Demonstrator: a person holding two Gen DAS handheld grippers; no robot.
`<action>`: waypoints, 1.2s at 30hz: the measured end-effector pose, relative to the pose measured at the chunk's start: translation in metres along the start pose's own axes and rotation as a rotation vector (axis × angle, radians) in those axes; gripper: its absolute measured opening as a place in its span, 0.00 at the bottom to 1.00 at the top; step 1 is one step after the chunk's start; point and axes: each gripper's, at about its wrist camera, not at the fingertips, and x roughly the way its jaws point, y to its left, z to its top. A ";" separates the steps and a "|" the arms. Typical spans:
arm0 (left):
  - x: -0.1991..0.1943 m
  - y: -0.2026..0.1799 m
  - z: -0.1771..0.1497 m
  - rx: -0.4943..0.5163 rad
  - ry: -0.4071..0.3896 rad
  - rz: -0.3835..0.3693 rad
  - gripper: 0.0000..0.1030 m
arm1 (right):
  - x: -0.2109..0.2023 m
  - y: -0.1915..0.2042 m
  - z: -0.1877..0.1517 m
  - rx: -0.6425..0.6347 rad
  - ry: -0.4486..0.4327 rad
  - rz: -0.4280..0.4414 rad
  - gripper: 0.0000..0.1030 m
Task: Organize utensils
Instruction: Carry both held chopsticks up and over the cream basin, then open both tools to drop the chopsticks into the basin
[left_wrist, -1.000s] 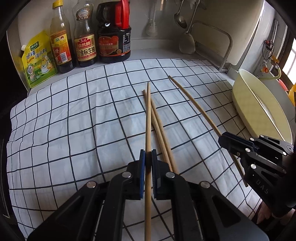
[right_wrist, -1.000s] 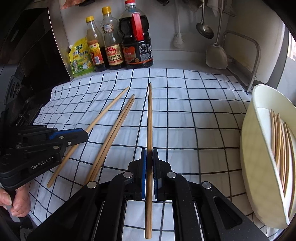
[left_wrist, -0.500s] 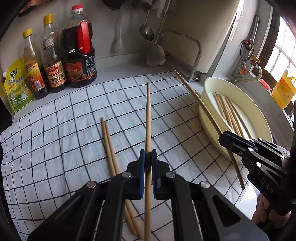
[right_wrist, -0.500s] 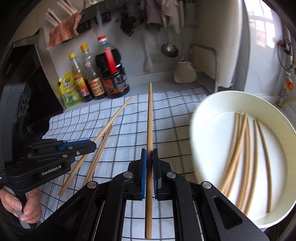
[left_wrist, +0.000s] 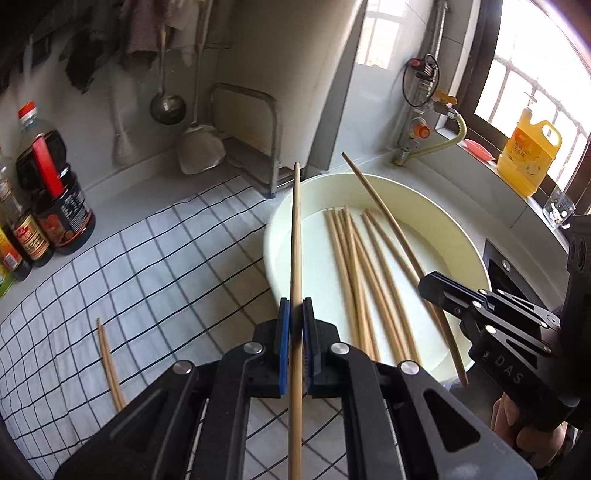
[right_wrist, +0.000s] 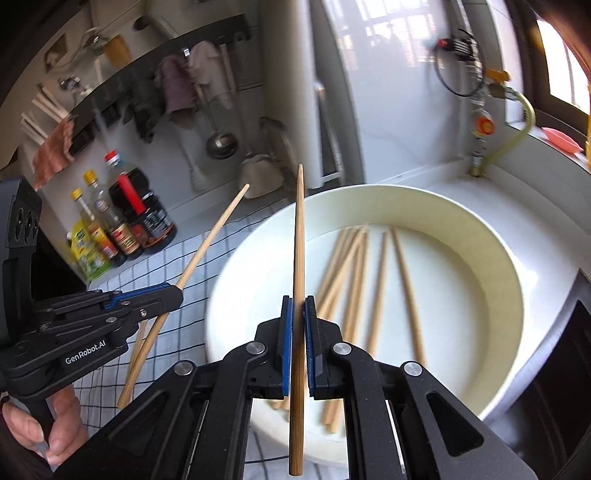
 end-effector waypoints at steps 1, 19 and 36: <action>0.005 -0.010 0.004 0.017 0.000 -0.004 0.07 | -0.001 -0.006 0.001 0.011 0.001 -0.009 0.06; 0.078 -0.061 0.030 0.074 0.083 -0.006 0.07 | 0.016 -0.062 -0.003 0.143 0.054 -0.061 0.06; 0.049 -0.053 0.035 0.058 0.001 0.011 0.56 | 0.006 -0.060 -0.001 0.145 0.019 -0.058 0.17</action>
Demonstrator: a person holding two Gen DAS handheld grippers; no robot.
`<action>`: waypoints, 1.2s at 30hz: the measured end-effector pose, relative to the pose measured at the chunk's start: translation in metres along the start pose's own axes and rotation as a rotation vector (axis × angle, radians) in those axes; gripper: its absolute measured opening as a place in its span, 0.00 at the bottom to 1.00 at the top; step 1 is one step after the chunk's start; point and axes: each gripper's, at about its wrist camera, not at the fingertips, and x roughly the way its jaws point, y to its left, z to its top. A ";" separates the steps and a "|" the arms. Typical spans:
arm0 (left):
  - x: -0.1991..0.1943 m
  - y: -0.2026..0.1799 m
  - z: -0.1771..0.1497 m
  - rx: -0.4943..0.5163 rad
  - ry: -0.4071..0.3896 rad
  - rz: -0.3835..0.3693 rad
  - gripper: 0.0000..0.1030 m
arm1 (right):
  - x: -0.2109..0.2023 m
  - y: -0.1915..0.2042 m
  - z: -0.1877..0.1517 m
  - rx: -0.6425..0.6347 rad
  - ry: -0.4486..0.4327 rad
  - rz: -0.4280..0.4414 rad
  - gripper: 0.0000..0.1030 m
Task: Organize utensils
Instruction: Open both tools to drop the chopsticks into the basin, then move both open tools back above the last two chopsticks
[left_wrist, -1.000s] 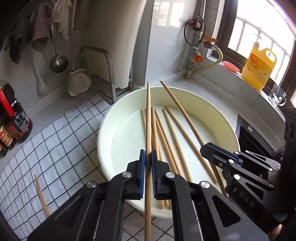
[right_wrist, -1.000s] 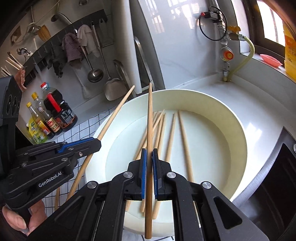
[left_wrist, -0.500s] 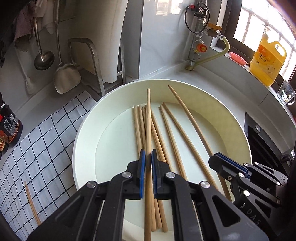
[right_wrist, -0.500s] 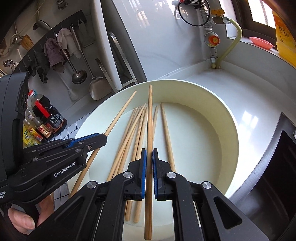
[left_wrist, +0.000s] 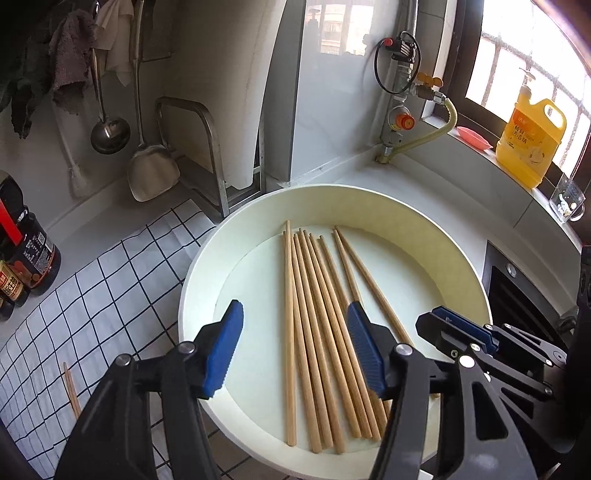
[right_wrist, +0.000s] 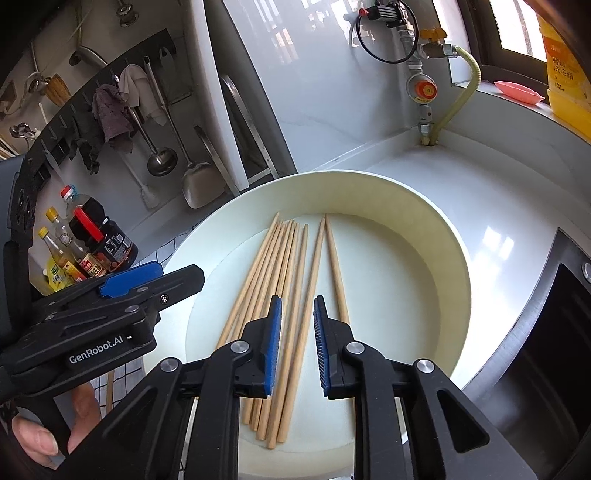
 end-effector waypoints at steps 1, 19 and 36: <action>-0.003 0.002 -0.001 -0.003 -0.002 0.000 0.56 | -0.001 0.001 0.000 -0.002 -0.002 0.003 0.18; -0.072 0.100 -0.084 -0.128 -0.039 0.150 0.60 | -0.006 0.084 -0.025 -0.175 0.013 0.100 0.34; -0.128 0.204 -0.185 -0.347 -0.098 0.333 0.69 | 0.025 0.210 -0.093 -0.421 0.118 0.201 0.42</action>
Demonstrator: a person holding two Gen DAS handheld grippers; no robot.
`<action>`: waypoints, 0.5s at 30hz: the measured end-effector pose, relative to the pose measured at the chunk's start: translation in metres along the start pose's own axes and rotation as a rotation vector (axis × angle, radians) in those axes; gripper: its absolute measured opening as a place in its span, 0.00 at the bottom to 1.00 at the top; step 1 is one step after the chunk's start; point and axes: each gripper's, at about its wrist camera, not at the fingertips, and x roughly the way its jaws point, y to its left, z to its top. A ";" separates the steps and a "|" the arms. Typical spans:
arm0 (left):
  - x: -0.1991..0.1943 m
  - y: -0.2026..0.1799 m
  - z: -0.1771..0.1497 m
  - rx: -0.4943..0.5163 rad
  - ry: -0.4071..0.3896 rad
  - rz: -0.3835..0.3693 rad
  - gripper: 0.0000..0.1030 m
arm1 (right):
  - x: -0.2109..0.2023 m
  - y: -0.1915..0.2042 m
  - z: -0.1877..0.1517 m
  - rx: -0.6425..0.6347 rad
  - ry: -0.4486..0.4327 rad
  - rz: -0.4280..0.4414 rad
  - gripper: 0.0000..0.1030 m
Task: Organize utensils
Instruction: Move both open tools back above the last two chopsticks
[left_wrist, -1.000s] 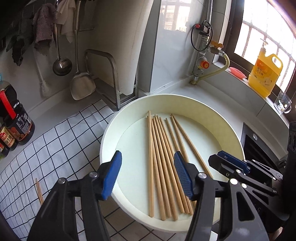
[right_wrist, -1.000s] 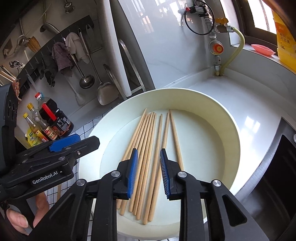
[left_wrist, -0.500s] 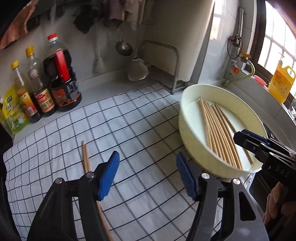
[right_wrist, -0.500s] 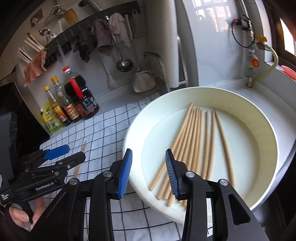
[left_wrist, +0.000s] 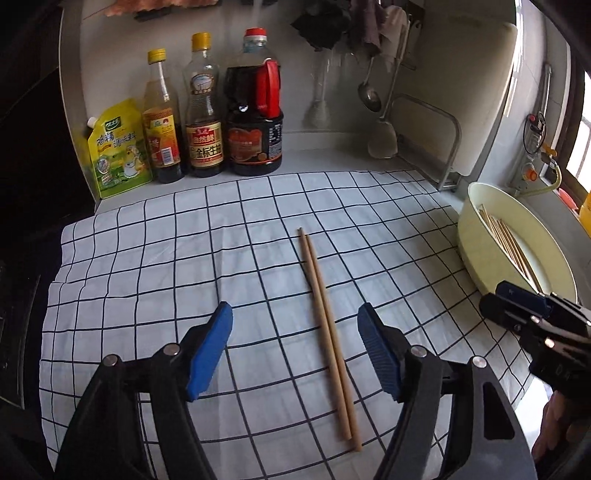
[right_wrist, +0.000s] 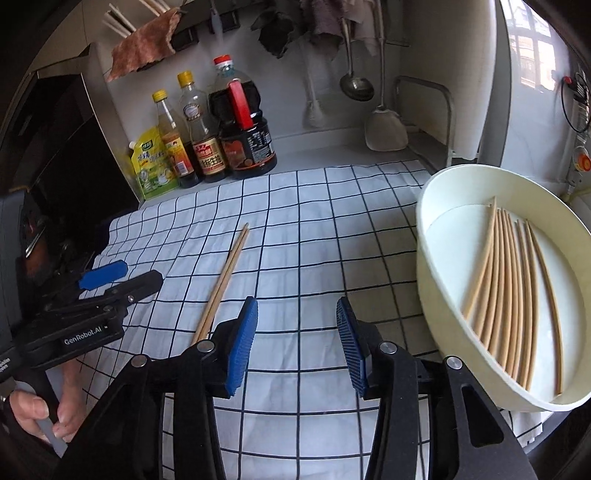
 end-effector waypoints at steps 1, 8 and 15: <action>0.000 0.003 -0.001 -0.005 -0.008 0.008 0.70 | 0.005 0.005 -0.001 -0.009 0.009 0.001 0.42; 0.012 0.025 -0.007 -0.016 -0.018 0.049 0.73 | 0.038 0.040 -0.008 -0.034 0.055 0.025 0.42; 0.035 0.052 -0.009 -0.073 -0.008 0.042 0.76 | 0.067 0.057 -0.011 -0.044 0.086 0.011 0.42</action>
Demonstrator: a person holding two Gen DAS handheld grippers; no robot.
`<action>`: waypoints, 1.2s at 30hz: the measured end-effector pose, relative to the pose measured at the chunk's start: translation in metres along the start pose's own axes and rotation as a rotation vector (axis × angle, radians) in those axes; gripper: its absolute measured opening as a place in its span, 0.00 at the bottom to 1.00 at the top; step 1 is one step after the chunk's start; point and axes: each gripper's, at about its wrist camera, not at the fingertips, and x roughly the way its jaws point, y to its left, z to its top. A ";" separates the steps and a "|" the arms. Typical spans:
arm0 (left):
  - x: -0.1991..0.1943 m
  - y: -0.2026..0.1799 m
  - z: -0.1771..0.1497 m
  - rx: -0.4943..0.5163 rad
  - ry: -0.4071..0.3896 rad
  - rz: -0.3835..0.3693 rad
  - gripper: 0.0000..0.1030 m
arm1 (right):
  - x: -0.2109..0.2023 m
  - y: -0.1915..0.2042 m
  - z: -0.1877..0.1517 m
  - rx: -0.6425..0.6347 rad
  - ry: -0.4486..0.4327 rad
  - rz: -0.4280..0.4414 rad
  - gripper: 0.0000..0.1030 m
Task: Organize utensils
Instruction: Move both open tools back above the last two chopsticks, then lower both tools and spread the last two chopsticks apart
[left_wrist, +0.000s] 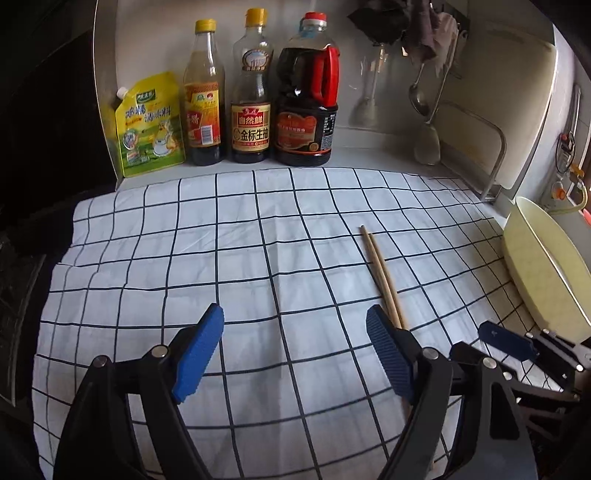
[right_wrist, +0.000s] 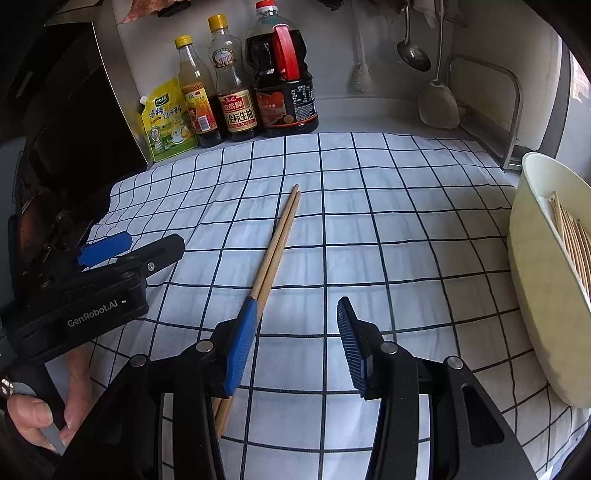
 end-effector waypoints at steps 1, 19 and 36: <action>0.002 0.001 0.000 0.000 -0.001 -0.004 0.76 | 0.003 0.001 0.000 0.000 0.004 -0.005 0.42; 0.009 0.006 -0.005 -0.023 0.011 -0.079 0.76 | 0.026 0.017 -0.003 -0.057 0.049 -0.078 0.42; 0.013 0.006 -0.006 -0.023 0.023 -0.067 0.76 | 0.021 0.029 -0.010 -0.141 0.079 -0.123 0.42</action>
